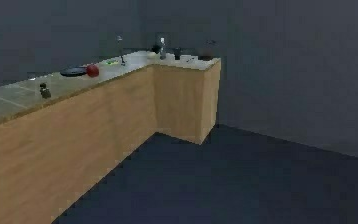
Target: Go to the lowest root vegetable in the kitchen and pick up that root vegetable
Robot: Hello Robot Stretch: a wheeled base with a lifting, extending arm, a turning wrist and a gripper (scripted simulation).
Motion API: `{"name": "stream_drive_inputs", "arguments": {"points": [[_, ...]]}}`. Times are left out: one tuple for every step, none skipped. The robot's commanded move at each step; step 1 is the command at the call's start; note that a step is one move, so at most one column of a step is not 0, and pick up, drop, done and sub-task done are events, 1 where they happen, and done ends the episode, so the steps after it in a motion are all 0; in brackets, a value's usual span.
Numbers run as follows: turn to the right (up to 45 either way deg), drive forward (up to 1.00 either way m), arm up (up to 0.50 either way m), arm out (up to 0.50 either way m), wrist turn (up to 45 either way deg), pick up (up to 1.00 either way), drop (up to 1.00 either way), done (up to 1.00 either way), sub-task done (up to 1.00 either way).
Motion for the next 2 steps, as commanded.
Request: {"name": "stream_drive_inputs", "arguments": {"points": [[0.0,1.00,0.00,0.00,0.0,0.00,0.00,0.00,0.00],[-3.0,0.00,0.00,0.00,0.0,0.00,0.00,0.00,0.00]]}}
